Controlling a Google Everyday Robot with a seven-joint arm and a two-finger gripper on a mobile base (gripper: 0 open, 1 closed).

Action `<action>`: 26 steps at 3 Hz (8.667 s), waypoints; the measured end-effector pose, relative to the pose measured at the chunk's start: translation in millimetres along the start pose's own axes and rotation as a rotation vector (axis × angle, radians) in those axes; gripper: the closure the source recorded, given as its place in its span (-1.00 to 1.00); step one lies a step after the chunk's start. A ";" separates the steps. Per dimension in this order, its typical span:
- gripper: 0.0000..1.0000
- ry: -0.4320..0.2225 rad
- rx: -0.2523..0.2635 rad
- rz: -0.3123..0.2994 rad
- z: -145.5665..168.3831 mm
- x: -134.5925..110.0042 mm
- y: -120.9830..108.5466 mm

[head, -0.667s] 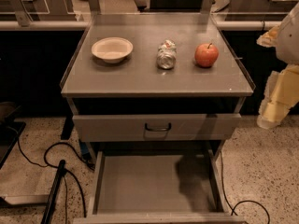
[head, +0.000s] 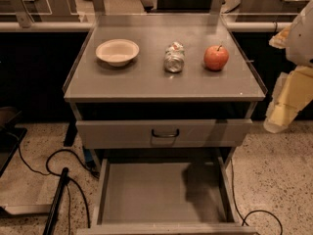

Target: Place 7up can into middle drawer

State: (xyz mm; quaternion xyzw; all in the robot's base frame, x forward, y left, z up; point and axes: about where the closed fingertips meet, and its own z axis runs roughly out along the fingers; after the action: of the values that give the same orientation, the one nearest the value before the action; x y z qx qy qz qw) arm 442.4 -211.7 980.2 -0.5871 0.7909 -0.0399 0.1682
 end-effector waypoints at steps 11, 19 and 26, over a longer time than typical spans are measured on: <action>-1.00 -0.002 -0.011 0.693 98.6 -118.3 -142.9; -1.00 -0.016 -0.070 0.783 203.9 -203.7 -213.8; 0.28 0.055 -0.082 0.830 253.1 -169.0 -226.7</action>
Offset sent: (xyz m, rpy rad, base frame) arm 0.0664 0.0187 -0.0035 -0.0297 0.0974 -0.3672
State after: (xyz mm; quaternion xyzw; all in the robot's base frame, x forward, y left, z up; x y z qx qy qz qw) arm 771.9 -88.2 838.4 -0.2234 0.9655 0.0473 0.1252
